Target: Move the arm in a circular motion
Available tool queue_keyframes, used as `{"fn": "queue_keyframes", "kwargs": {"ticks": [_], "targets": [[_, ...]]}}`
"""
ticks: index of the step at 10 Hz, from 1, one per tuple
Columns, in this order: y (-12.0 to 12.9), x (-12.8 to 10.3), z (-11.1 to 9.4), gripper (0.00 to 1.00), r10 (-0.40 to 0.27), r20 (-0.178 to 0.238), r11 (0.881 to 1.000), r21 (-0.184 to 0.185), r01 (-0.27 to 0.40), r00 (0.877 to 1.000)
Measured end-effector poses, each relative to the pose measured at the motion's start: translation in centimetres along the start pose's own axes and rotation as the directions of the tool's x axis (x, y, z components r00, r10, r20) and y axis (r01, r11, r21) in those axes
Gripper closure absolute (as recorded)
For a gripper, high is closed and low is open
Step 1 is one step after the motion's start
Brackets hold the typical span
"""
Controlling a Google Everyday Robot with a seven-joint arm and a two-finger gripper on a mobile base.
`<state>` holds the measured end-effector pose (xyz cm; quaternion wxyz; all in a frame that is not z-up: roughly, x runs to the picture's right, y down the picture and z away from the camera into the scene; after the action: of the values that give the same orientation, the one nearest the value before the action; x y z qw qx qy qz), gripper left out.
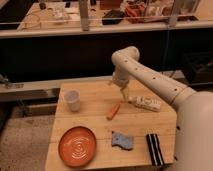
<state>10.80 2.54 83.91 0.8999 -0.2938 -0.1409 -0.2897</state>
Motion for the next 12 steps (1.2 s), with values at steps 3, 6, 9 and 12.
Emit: {"fn": "queue_keyframes", "kwargs": {"ticks": [3,6,9,12], "targets": [[5.7,3.8,-0.3,0.20,0.108,0.004,0.994,-0.024,-0.108,0.994],[11.4,1.6,-0.6,0.20,0.131,0.023,0.991,-0.017,-0.130,0.991],[16.4,-2.3,-0.6,0.20,0.114,0.040,0.993,-0.016,-0.114,0.993],[17.9,-7.6,-0.7,0.20,0.020,0.062,1.000,-0.005,-0.019,0.998]]}}
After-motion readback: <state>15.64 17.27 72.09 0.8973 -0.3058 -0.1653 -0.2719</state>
